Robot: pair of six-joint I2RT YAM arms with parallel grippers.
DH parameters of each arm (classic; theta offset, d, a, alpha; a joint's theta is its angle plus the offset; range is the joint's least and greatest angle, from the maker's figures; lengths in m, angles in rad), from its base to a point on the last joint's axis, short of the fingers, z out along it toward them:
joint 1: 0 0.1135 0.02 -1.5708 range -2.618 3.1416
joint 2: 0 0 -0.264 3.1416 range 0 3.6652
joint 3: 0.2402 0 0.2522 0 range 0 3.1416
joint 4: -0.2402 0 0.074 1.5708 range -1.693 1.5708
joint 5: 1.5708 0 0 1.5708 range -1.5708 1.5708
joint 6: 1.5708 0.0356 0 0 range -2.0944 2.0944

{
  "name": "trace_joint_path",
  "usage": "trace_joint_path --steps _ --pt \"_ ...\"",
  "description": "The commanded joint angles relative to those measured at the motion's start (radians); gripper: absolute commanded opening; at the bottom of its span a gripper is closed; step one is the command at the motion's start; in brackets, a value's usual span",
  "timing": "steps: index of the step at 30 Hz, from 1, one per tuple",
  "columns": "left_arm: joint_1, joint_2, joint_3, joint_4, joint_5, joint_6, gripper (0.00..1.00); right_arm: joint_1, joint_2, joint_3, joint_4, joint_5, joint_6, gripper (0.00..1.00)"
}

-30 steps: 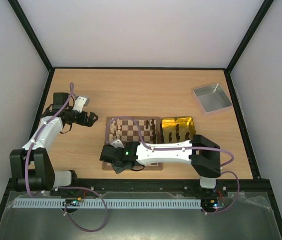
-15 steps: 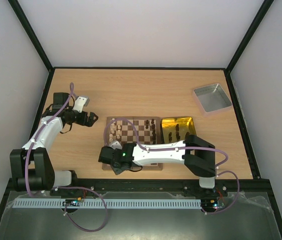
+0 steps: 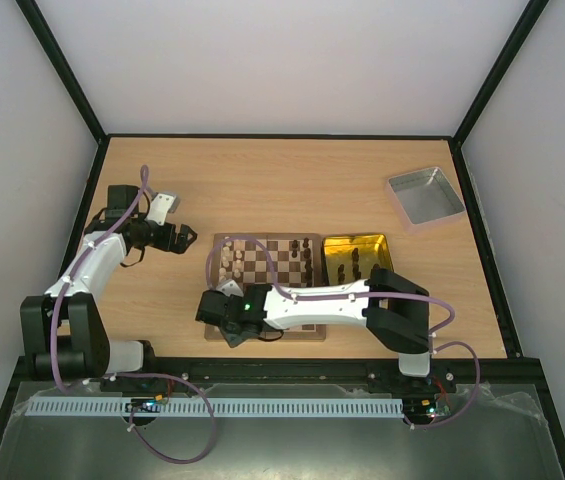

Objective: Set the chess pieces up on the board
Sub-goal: Place the chess piece on the chessboard.

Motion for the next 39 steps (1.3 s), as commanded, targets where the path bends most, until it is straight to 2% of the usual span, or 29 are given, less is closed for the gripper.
trace_joint_path --steps 1,21,31,39 --pt "0.005 0.012 -0.01 0.001 -0.001 0.011 1.0 -0.007 0.021 0.034 0.003 0.006 -0.018 0.11" --pt "0.004 0.03 -0.007 0.004 0.005 0.013 1.0 -0.025 0.047 0.055 0.006 -0.019 -0.04 0.12" --pt "0.001 0.035 -0.005 0.003 0.005 0.013 1.0 -0.027 0.053 0.063 -0.003 -0.013 -0.045 0.21" --pt "-0.002 0.037 -0.005 0.004 0.004 0.013 1.0 -0.029 0.052 0.065 -0.004 -0.013 -0.043 0.22"
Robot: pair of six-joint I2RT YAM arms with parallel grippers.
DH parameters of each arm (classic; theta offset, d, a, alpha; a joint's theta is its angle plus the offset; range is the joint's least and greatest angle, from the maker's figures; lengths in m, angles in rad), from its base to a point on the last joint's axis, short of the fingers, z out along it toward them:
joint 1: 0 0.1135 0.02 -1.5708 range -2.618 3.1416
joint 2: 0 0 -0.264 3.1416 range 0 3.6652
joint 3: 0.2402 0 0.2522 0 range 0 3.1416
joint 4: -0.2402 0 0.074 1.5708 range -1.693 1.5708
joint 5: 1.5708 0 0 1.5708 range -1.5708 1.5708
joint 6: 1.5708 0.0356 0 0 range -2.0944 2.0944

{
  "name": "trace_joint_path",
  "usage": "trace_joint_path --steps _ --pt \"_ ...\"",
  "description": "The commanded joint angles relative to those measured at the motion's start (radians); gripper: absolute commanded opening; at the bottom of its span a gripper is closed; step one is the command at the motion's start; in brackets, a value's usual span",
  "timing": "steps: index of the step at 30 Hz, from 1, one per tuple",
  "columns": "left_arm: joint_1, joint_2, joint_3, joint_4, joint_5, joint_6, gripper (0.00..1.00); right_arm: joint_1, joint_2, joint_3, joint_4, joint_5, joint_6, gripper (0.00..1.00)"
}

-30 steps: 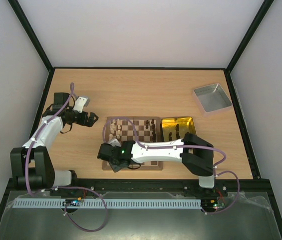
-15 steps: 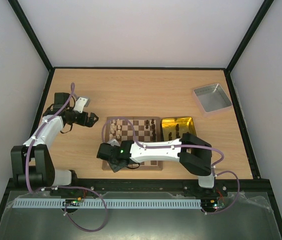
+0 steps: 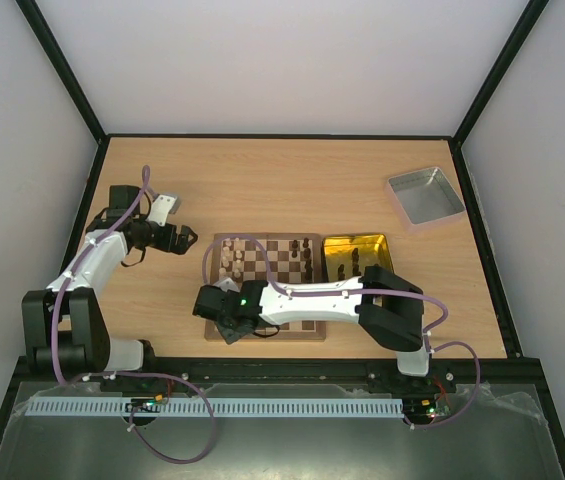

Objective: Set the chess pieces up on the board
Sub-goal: Place the chess piece on the chessboard.

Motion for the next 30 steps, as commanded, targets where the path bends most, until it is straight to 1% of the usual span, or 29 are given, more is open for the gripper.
trace_joint_path --steps 1,6,10,13,14,15,19,30 --pt "-0.002 0.009 -0.006 0.003 0.004 0.01 1.0 -0.004 0.014 0.03 -0.012 0.012 -0.006 0.22" --pt "-0.002 0.007 -0.006 0.003 0.003 0.01 1.0 -0.004 0.011 0.029 -0.009 0.011 -0.004 0.2" --pt "-0.002 0.007 -0.007 0.003 0.003 0.01 1.0 -0.004 0.006 0.027 -0.008 0.012 0.001 0.22" --pt "-0.002 0.006 -0.007 0.003 0.003 0.01 1.0 -0.004 -0.003 0.022 -0.006 0.019 0.006 0.35" --pt "-0.002 0.009 -0.007 0.004 0.003 0.01 1.0 -0.004 -0.007 0.018 -0.001 0.018 0.009 0.39" --pt "-0.002 0.009 -0.007 0.003 0.003 0.01 0.99 -0.004 -0.013 0.014 0.002 0.019 0.011 0.4" --pt "-0.002 0.006 -0.009 0.001 0.002 0.011 1.0 -0.004 -0.032 0.0 0.01 0.027 0.021 0.4" --pt "-0.002 0.01 -0.012 0.003 -0.001 0.012 1.0 -0.004 -0.102 -0.022 0.011 0.051 0.051 0.36"
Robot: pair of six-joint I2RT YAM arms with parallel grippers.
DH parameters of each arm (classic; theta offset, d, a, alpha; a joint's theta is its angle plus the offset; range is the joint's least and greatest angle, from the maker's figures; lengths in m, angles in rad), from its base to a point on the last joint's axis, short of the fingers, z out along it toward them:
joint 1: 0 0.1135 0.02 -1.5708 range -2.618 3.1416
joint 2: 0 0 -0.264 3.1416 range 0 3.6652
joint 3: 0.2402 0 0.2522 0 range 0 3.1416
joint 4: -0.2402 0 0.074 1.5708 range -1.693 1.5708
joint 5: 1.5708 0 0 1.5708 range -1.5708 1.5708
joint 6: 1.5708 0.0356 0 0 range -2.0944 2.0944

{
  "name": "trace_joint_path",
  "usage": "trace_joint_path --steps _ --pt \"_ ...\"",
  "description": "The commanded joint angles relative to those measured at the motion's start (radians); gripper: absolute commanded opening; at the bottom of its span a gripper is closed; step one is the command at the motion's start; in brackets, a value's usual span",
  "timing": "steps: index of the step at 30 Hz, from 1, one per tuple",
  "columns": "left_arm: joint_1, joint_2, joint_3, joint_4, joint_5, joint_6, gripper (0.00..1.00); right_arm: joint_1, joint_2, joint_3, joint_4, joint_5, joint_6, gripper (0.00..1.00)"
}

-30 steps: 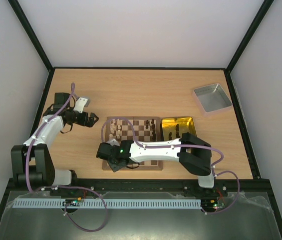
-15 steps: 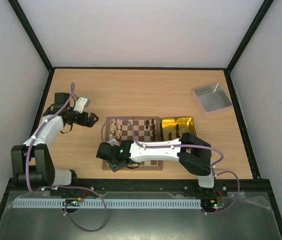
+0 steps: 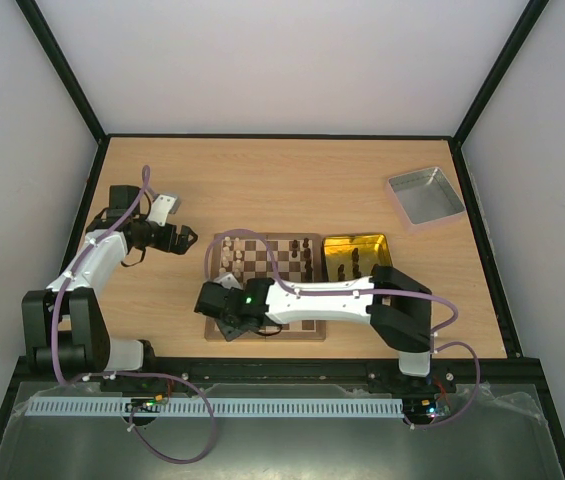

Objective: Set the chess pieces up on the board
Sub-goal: Place the chess piece on the chessboard, then pick up the chess piece from the storage box.

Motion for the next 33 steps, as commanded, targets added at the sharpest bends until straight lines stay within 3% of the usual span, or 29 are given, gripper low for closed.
trace_joint_path --steps 1,8,17,21,27,33 --pt "-0.003 0.009 -0.012 0.003 -0.001 0.012 1.0 -0.004 -0.071 -0.012 -0.006 0.039 0.026 0.36" --pt "-0.002 0.008 -0.01 0.002 0.0 0.01 1.0 -0.006 -0.16 -0.004 -0.055 0.11 0.043 0.36" --pt "-0.006 0.002 -0.012 -0.002 -0.005 0.011 1.0 -0.102 -0.269 -0.084 -0.086 0.2 0.049 0.33" --pt "-0.008 0.006 -0.012 -0.005 -0.007 0.014 1.0 -0.258 -0.386 -0.197 -0.077 0.216 0.024 0.29" --pt "-0.015 0.009 -0.01 -0.01 -0.012 0.018 1.0 -0.614 -0.576 -0.395 0.001 0.129 -0.037 0.32" --pt "-0.029 0.018 -0.007 -0.012 -0.024 0.016 1.0 -0.816 -0.593 -0.451 0.021 0.075 -0.111 0.34"
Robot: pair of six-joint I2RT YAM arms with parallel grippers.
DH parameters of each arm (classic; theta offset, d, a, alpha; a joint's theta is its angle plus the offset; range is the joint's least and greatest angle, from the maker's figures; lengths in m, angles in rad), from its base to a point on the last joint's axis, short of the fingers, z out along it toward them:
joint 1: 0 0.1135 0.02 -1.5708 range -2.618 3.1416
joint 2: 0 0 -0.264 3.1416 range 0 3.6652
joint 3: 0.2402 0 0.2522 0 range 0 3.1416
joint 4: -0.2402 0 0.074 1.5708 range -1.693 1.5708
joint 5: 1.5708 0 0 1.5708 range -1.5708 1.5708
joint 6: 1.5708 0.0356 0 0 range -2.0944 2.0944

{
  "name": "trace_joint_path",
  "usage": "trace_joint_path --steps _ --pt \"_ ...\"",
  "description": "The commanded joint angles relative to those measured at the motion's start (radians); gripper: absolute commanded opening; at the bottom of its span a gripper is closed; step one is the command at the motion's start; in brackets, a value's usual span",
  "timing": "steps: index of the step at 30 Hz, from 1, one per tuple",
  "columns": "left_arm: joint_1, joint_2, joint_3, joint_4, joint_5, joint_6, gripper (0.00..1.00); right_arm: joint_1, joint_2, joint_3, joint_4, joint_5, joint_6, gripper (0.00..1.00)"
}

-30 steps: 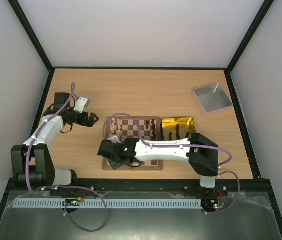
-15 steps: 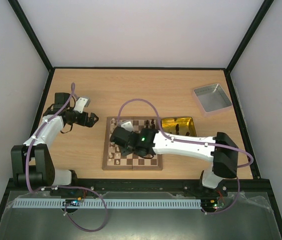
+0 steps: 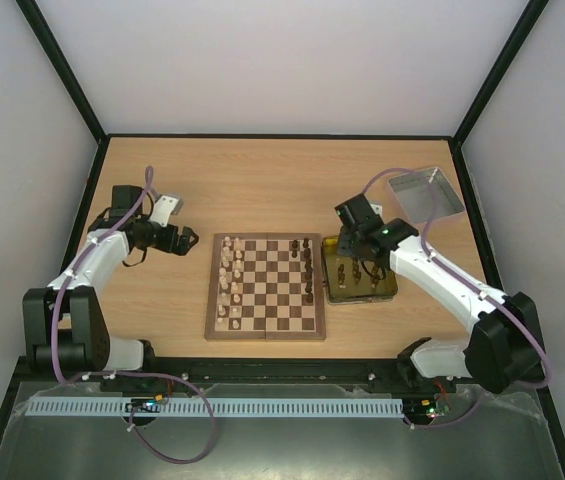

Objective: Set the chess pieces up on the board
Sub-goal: Pick up the chess piece from the storage box.

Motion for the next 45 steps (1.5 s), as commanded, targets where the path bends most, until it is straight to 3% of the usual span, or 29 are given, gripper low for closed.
trace_joint_path --steps 1,7,24,31,45 --pt "-0.012 0.015 -0.007 -0.01 -0.01 0.005 1.0 -0.084 0.003 -0.031 0.029 -0.046 -0.078 0.34" --pt "-0.027 0.019 0.0 -0.011 -0.022 0.005 1.0 -0.163 0.027 -0.046 0.065 -0.094 -0.062 0.34" --pt "-0.044 0.03 0.001 -0.017 -0.004 0.018 1.0 -0.154 0.089 -0.135 0.143 -0.22 -0.059 0.26" --pt "-0.05 0.03 -0.002 -0.013 -0.015 0.015 1.0 -0.081 0.143 -0.13 0.145 -0.177 -0.064 0.26" --pt "-0.052 0.034 -0.004 -0.01 -0.019 0.013 1.0 -0.08 0.205 -0.157 0.205 -0.164 -0.056 0.26"
